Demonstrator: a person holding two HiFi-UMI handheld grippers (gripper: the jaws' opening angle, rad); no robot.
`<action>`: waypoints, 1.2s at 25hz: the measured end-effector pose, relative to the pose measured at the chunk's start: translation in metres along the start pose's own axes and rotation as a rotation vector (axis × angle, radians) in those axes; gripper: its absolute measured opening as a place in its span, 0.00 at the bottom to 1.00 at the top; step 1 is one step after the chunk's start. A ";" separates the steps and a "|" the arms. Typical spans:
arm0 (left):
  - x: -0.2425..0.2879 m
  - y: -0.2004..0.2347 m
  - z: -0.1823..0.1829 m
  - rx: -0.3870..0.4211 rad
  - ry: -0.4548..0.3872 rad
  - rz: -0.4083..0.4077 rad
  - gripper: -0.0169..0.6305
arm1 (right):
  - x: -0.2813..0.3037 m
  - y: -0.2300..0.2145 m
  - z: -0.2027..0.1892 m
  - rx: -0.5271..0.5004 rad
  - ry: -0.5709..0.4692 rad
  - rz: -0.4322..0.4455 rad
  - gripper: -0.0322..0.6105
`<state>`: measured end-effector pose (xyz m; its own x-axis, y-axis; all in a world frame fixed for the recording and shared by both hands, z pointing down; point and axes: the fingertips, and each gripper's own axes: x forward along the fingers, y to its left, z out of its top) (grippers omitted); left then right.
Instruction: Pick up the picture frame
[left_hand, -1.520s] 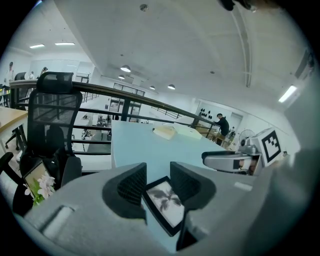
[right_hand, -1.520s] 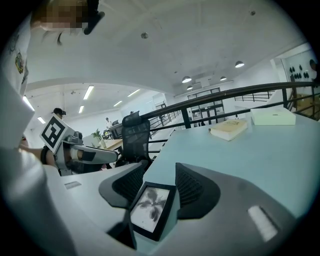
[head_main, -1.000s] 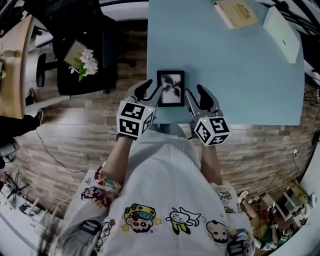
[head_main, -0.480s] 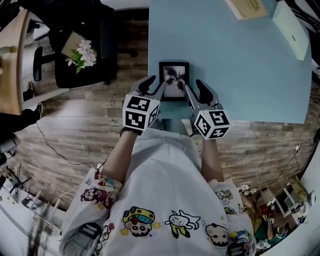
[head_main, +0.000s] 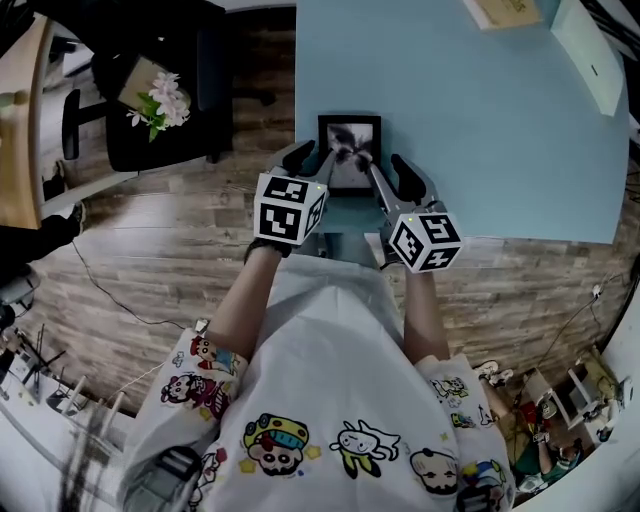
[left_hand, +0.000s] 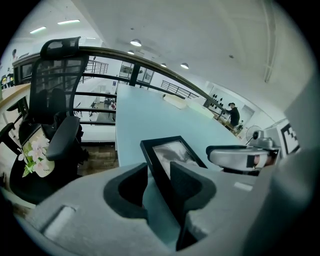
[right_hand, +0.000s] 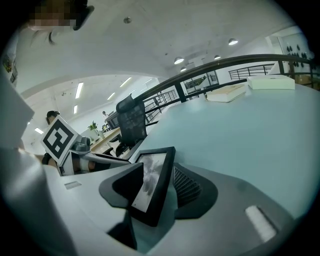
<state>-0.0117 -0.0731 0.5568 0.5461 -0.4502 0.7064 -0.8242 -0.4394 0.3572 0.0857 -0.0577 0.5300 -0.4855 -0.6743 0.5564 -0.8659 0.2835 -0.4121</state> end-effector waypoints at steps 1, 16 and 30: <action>0.001 -0.001 -0.002 -0.004 0.004 -0.001 0.24 | 0.000 0.000 0.000 0.002 0.000 -0.001 0.36; 0.005 0.001 -0.004 -0.052 0.015 0.011 0.19 | 0.007 -0.005 -0.005 0.024 0.010 -0.009 0.35; 0.003 0.005 -0.001 -0.224 -0.015 -0.020 0.15 | 0.016 -0.008 -0.013 0.088 0.169 0.044 0.35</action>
<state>-0.0144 -0.0760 0.5619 0.5634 -0.4553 0.6894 -0.8250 -0.2657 0.4988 0.0832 -0.0621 0.5514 -0.5420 -0.5366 0.6467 -0.8334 0.2445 -0.4956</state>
